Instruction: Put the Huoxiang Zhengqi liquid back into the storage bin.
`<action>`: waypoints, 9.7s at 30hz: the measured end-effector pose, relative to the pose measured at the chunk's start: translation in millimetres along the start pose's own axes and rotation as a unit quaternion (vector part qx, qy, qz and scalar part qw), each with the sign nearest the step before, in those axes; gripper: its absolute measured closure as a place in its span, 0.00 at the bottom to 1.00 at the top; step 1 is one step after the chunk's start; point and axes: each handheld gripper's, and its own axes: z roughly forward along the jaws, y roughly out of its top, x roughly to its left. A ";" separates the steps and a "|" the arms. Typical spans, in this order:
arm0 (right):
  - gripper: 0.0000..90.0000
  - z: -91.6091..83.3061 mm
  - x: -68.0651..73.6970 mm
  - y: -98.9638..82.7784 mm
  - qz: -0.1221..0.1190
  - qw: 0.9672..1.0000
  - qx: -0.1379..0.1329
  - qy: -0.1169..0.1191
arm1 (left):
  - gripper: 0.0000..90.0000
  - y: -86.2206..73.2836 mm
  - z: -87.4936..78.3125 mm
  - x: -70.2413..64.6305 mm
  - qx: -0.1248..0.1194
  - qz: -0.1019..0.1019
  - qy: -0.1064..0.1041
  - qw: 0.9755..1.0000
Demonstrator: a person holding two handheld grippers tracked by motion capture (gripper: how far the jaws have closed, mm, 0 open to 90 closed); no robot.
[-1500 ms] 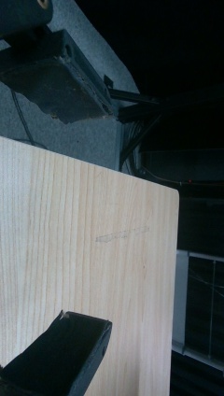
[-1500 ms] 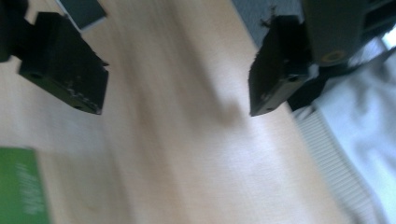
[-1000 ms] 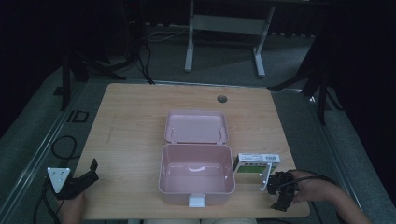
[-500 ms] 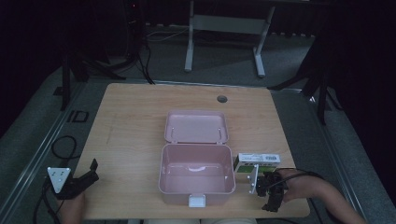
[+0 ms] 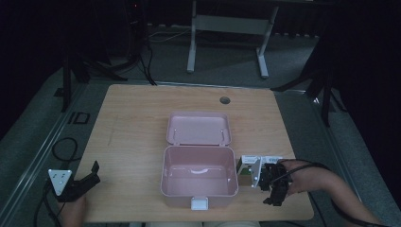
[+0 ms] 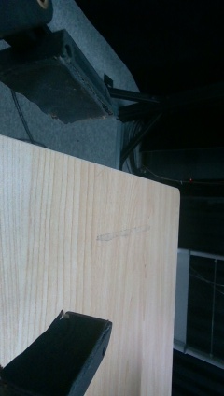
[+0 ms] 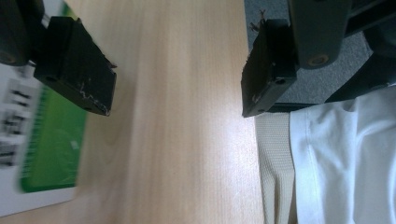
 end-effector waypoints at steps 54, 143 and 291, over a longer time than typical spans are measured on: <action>0.42 19.0 -96.9 -1.8 0.061 0.998 0.033 0.000 | 0.02 -0.1 0.7 -1.3 0.004 0.006 -0.002 1.000; 0.70 -114.0 -18.0 42.2 0.042 0.998 0.051 -0.012 | 0.02 0.0 0.8 -1.4 0.004 0.005 0.000 1.000; 0.14 -15.2 -81.5 -21.3 0.215 0.941 -0.240 -0.103 | 0.02 -0.3 1.5 -2.6 0.005 0.011 -0.002 1.000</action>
